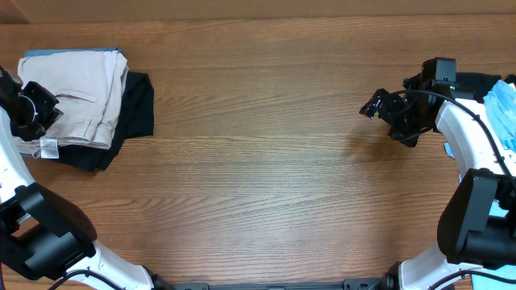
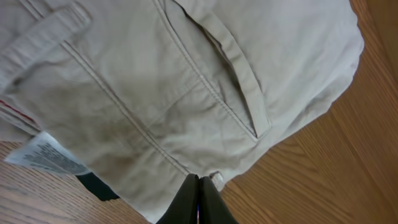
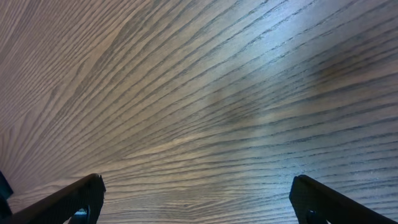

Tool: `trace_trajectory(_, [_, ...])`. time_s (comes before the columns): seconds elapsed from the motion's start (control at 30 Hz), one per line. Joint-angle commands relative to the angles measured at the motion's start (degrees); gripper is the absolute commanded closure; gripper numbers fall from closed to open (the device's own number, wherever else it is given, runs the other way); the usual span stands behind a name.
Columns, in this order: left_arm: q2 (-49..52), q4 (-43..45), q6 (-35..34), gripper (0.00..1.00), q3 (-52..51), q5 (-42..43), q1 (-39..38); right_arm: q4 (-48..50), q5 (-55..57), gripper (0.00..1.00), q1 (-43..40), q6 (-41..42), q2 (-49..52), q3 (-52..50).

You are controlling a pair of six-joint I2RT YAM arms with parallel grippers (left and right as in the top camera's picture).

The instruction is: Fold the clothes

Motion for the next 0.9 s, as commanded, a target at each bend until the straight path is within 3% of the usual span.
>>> trace_trajectory(0.0, [-0.07, 0.20, 0.72, 0.96, -0.59, 1.14, -1.55, 0.28, 0.35, 0.00, 0.15, -0.55, -0.26, 0.59])
trace_trajectory(0.2, [7.02, 0.74, 0.72, 0.96, -2.97, 0.74, -4.94, 0.28, 0.35, 0.00, 0.15, -0.55, -0.26, 0.59])
trace_trajectory(0.37, [3.30, 0.59, 0.70, 0.96, 1.51, 5.27, -4.81, 0.28, 0.35, 0.00, 0.15, -0.57, -0.26, 0.59])
trace_trajectory(0.53, [-0.11, 2.27, -0.39, 0.93, 3.85, -9.35, -4.76, 0.28, 0.35, 0.00, 0.15, -0.57, -0.26, 0.59])
trace_trajectory(0.77, [10.80, 2.80, -0.39, 0.96, 3.80, -18.99, -4.50, 0.28, 0.35, 0.00, 0.15, -0.57, -0.26, 0.59])
trace_trajectory(0.87, [9.79, 3.39, -0.39, 0.96, 4.90, -12.57, -4.13, 0.28, 0.35, 0.00, 0.15, -0.57, -0.26, 0.59])
